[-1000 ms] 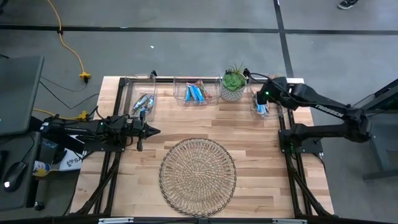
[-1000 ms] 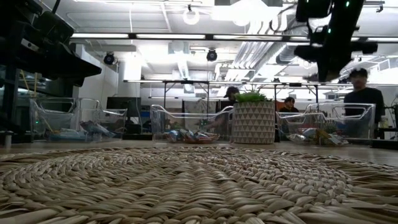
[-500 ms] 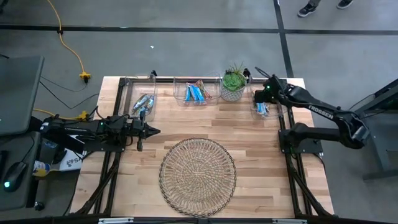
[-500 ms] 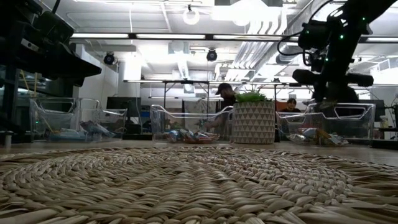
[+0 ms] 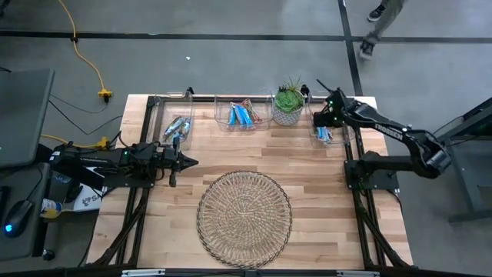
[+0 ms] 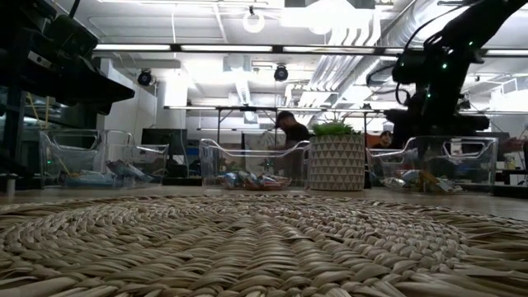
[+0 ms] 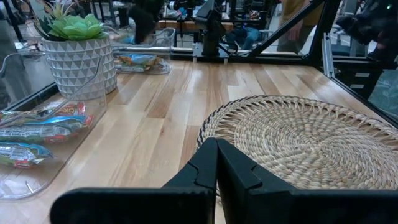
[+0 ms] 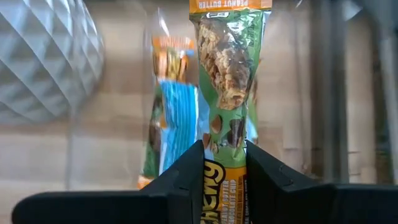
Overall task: Pick and place Granola Bars by type
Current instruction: Put the yellow granola bar into the right transparent bin
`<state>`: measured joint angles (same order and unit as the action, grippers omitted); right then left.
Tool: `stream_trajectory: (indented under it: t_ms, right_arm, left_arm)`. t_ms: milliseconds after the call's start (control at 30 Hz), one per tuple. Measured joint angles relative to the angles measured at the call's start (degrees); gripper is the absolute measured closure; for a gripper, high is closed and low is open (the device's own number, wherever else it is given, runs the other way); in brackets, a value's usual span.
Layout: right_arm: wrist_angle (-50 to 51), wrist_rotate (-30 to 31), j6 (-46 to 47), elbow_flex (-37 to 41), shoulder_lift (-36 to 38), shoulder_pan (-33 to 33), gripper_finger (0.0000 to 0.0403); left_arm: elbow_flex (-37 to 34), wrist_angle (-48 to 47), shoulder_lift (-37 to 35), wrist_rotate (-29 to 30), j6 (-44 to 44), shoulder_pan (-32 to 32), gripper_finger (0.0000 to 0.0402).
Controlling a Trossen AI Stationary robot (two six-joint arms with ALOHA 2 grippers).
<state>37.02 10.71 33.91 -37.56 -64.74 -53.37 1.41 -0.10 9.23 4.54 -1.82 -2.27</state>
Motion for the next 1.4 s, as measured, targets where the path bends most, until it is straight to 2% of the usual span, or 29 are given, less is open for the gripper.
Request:
stream_trajectory:
  t_ms: [300,700,1133,1400]
  right_arm:
    - [0.16,-0.84,-2.07,0.0,-6.27,-0.02,0.0325]
    - [0.45,-1.06,-2.91,0.0,-7.7,-0.02,0.0322]
    - [1.64,-3.67,-2.75,0.0,-7.45,-0.02,0.0225]
    - [5.59,-3.82,-4.31,-3.14,-4.66,0.0,0.0216]
  left_arm:
    - [0.0,0.0,0.01,-0.01,-0.01,-0.01,0.04]
    - [0.0,0.0,0.01,-0.01,0.01,-0.01,0.04]
    - [0.0,0.0,0.02,-0.02,0.01,-0.01,0.04]
    - [0.0,0.0,0.02,-0.02,-0.01,-0.01,0.04]
